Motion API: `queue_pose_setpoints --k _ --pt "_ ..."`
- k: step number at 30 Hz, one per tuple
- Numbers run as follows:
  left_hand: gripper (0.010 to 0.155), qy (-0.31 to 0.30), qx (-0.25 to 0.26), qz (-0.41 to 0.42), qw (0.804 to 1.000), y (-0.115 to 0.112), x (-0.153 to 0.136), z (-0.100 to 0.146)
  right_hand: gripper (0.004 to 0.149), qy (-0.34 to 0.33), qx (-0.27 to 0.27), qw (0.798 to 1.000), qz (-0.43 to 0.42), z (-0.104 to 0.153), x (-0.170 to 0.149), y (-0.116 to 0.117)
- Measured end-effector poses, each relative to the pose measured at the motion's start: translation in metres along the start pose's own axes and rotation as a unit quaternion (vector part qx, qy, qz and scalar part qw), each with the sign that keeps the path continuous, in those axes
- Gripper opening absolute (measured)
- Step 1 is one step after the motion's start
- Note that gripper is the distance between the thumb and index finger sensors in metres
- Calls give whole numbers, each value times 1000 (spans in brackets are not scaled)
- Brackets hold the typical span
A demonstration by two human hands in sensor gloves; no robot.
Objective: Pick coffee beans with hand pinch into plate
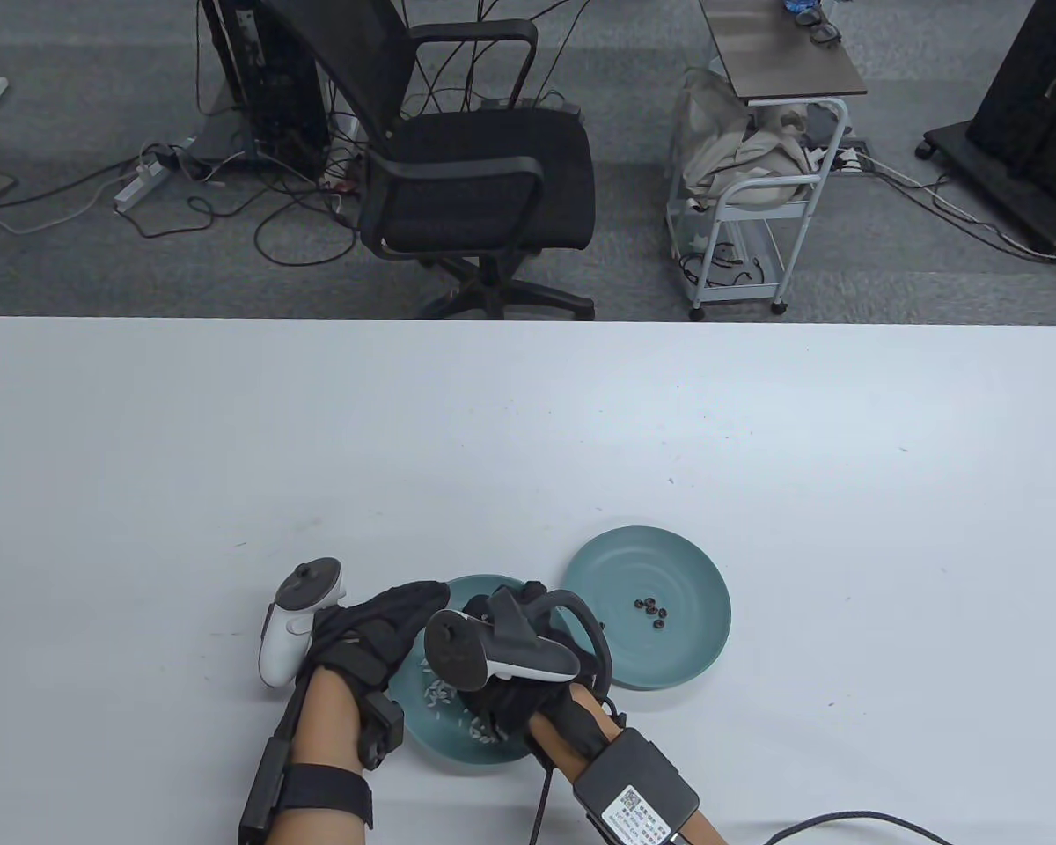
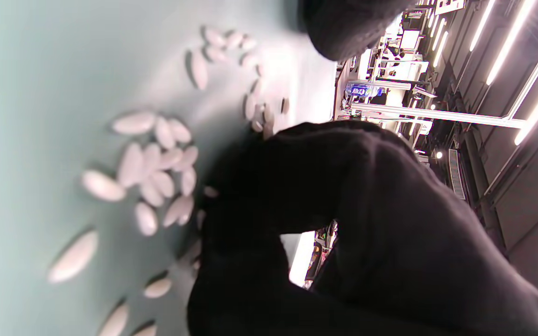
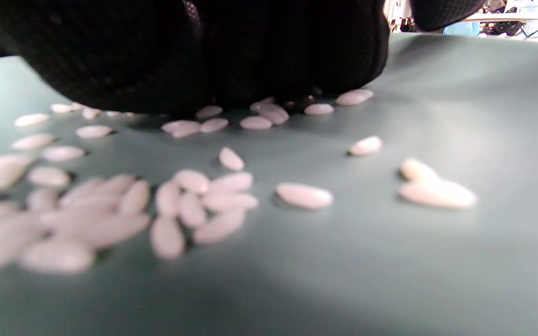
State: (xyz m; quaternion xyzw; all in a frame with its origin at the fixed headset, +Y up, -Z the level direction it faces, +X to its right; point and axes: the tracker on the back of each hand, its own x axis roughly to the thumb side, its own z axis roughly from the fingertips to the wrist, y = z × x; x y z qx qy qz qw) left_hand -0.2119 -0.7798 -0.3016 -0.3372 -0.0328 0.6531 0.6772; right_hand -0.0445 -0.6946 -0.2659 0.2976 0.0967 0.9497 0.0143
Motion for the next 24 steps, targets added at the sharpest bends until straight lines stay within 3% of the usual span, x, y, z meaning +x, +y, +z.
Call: queue_pose_setpoints --k 7,13,19,24 --pt "53 3 4 -14 1000 -1 0 -1 41 -5 -27 1000 9 2 -1 3" --pt "53 -4 11 -5 1000 0 0 -1 41 10 -62 998 -6 7 -12 -11" --pt "53 -5 27 -11 1000 2 -1 -1 40 38 -90 993 -69 20 -38 -34" --pt "54 -10 51 7 999 5 -3 2 40 87 -84 985 -126 30 -74 -43"
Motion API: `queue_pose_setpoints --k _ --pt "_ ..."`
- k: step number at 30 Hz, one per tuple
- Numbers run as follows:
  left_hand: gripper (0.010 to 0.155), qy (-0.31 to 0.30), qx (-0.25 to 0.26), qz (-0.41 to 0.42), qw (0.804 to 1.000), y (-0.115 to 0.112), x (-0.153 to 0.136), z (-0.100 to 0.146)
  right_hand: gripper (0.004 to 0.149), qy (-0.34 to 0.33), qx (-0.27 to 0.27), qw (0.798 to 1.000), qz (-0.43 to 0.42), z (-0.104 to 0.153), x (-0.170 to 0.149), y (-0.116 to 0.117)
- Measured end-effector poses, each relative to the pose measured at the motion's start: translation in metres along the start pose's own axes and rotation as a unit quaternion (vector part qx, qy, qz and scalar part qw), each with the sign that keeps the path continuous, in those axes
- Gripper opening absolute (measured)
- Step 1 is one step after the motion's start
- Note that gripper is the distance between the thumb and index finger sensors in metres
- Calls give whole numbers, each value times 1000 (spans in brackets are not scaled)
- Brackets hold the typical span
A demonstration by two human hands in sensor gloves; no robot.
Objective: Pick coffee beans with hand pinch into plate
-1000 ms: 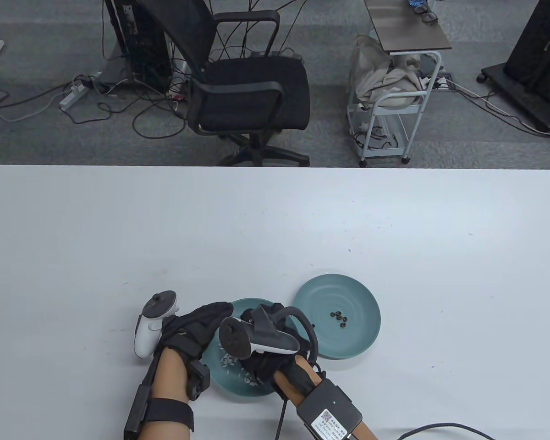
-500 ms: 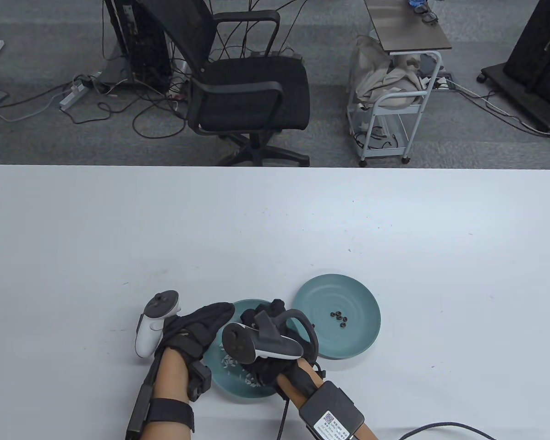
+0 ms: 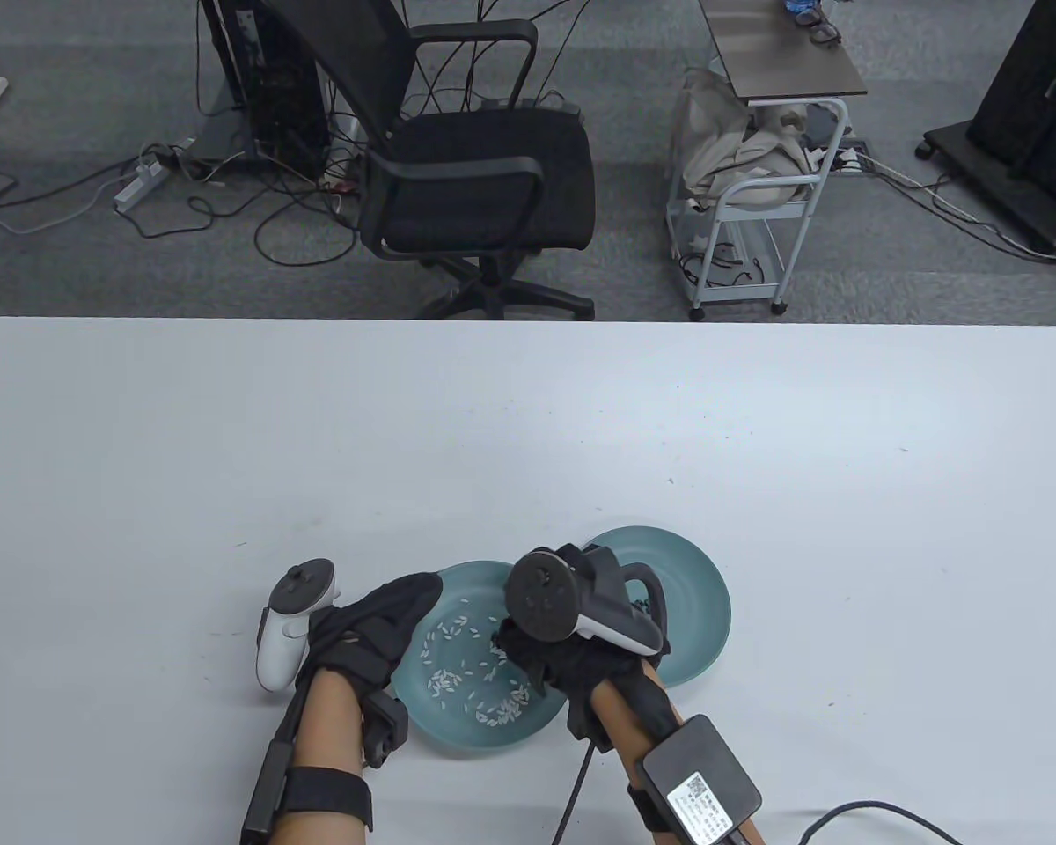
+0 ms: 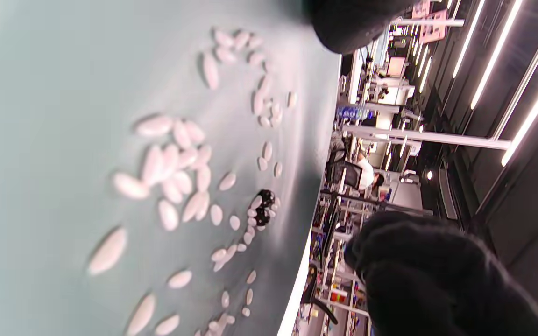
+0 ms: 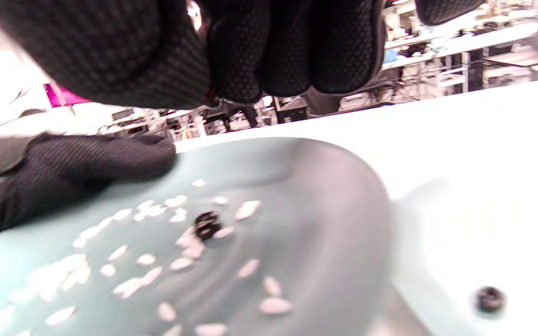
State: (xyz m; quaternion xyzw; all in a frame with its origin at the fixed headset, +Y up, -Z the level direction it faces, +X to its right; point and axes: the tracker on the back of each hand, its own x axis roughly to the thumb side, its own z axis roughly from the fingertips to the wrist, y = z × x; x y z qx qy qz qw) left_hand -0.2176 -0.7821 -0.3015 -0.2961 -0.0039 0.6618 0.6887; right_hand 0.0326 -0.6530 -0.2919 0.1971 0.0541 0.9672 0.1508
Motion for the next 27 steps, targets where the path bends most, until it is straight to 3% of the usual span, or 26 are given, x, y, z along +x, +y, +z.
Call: queue_pose_setpoints --k 5,12,16,23,27 --pt "54 11 33 15 999 4 -3 3 40 86 -6 996 9 -1 -51 -3" --pt "54 4 64 34 997 7 -2 7 40 211 33 975 67 0 -109 18" --pt "54 9 101 50 994 10 -3 10 39 243 51 965 88 -1 -124 30" --pt "54 2 94 56 994 6 -2 10 38 264 68 952 139 -2 -127 45" --pt "54 8 100 41 994 5 -2 9 37 262 82 938 210 -7 -120 50"
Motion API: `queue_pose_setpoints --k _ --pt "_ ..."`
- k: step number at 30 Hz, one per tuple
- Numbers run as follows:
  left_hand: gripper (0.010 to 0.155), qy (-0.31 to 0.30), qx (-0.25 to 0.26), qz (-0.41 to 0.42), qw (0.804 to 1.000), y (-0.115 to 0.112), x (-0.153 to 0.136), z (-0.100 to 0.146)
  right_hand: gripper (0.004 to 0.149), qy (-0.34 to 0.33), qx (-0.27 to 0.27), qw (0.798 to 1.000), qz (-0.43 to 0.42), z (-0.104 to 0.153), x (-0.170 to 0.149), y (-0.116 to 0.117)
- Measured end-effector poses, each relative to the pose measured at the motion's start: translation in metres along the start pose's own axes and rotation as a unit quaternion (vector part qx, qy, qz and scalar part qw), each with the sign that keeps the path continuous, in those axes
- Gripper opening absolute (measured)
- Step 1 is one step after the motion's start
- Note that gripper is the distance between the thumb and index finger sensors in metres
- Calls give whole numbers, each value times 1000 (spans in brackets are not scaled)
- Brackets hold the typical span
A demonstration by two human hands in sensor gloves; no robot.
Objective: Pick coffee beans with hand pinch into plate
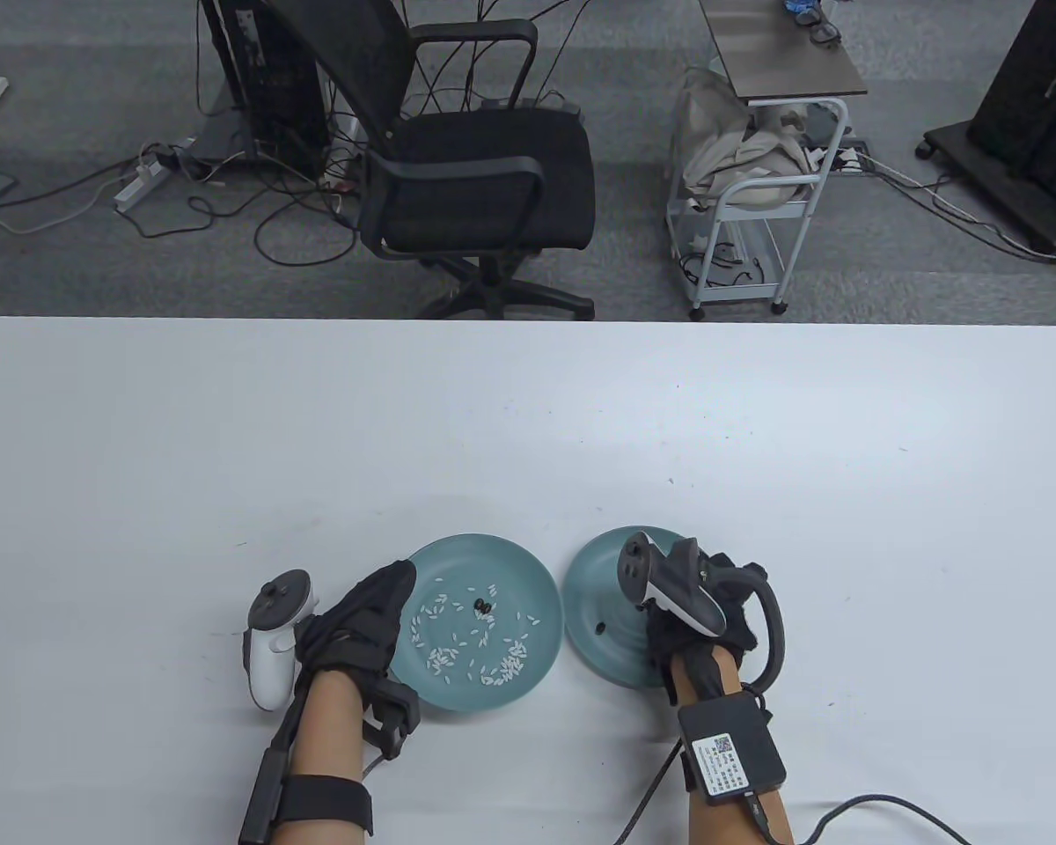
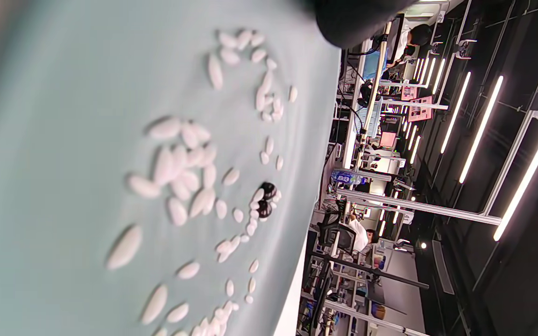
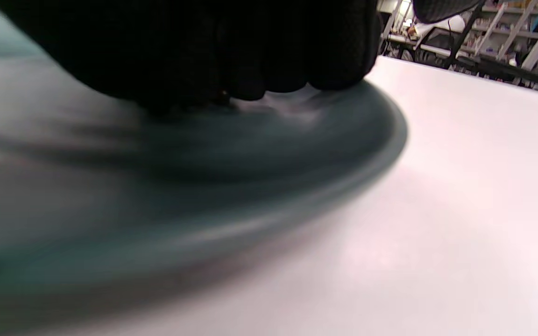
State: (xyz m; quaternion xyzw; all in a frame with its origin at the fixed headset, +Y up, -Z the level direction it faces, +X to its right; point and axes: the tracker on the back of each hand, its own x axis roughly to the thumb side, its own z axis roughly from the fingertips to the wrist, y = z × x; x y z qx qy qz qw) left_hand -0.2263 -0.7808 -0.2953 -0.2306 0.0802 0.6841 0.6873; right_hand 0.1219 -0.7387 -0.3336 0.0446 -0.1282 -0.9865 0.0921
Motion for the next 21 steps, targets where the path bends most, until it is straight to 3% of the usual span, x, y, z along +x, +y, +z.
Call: queue_pose_setpoints --k 4,9,14,21 --pt "55 9 1 10 1000 3 -4 -4 35 11 5 1000 10 -2 2 0" --pt "55 11 47 9 999 8 -3 0 36 36 -23 998 42 -1 -3 1" --pt "56 18 63 0 998 10 -5 0 37 43 -73 996 -14 7 -10 -11" --pt "56 22 78 -3 997 16 -6 2 38 45 -97 994 -14 8 -6 -15"
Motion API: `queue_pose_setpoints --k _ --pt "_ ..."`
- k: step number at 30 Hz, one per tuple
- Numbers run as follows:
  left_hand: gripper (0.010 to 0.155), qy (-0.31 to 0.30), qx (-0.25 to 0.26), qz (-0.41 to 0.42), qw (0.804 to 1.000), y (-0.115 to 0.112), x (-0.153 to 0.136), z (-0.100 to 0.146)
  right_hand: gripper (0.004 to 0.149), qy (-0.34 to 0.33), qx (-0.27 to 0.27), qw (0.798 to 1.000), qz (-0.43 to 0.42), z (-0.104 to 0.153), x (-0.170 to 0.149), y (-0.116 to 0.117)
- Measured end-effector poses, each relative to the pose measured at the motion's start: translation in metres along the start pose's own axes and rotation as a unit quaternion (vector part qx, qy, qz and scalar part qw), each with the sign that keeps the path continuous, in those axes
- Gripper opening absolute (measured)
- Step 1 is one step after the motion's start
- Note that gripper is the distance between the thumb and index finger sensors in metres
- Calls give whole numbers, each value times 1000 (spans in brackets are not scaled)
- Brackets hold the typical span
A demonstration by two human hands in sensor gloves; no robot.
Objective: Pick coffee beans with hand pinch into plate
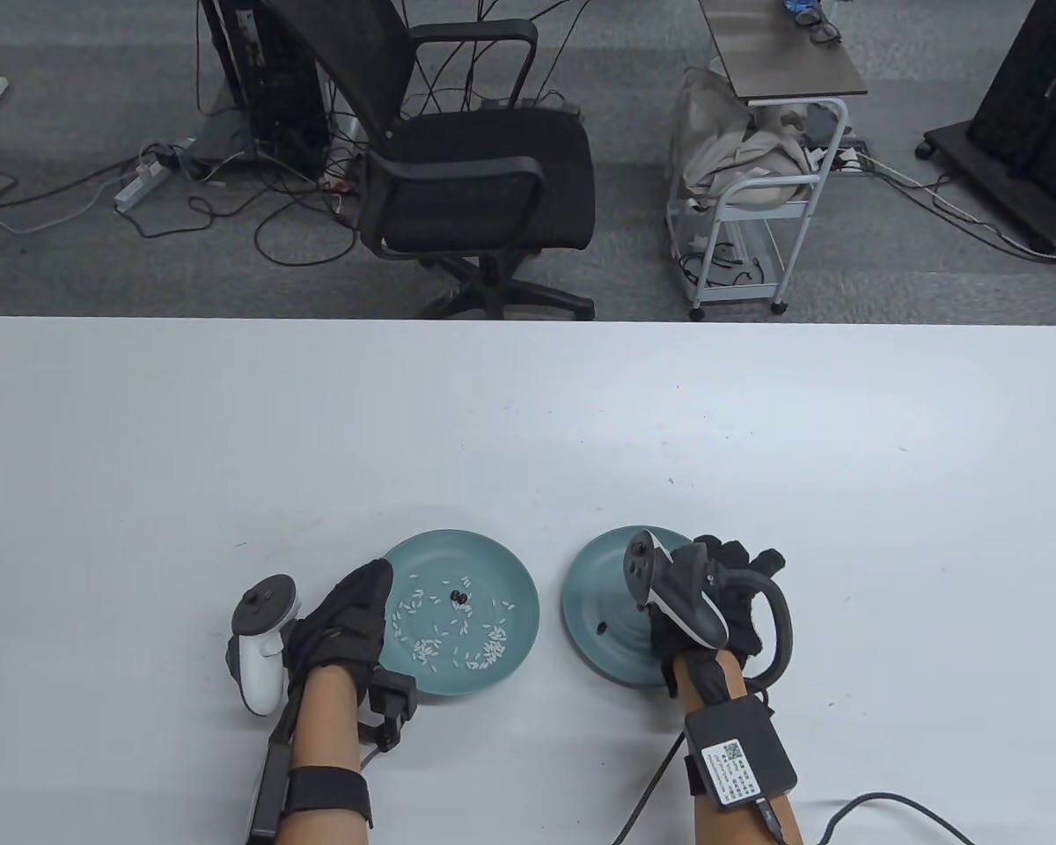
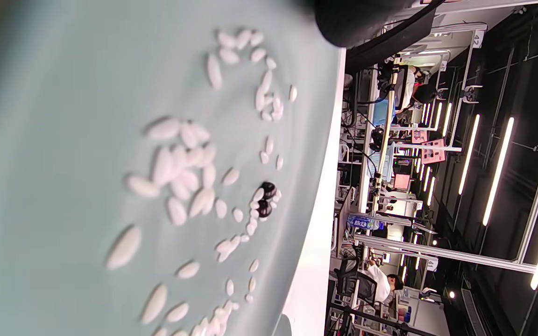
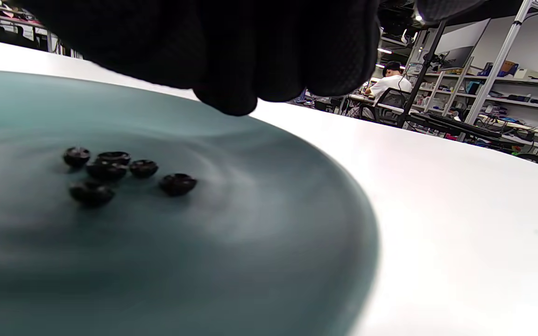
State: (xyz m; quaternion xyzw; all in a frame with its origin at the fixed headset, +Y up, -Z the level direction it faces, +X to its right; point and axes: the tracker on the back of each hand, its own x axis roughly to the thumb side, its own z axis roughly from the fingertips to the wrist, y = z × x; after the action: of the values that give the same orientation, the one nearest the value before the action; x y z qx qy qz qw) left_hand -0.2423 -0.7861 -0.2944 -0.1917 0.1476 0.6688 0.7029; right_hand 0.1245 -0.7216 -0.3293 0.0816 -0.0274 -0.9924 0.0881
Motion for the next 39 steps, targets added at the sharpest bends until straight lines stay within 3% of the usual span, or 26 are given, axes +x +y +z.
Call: queue_pose_setpoints --k 8,20,26,33,39 --pt "56 -2 -18 7 1000 -4 0 -3 39 -4 -36 999 37 6 5 -16" --pt "55 -19 -36 14 999 -6 5 1 39 -34 -68 995 -60 13 2 -35" --pt "55 -19 -78 37 996 -12 6 -1 41 -93 -64 977 -181 18 13 -46" --pt "55 -26 -82 21 996 -16 10 2 42 -148 -62 961 -225 31 17 -77" --pt "55 -15 -91 11 996 -19 10 -1 42 -207 -41 952 -221 43 36 -86"
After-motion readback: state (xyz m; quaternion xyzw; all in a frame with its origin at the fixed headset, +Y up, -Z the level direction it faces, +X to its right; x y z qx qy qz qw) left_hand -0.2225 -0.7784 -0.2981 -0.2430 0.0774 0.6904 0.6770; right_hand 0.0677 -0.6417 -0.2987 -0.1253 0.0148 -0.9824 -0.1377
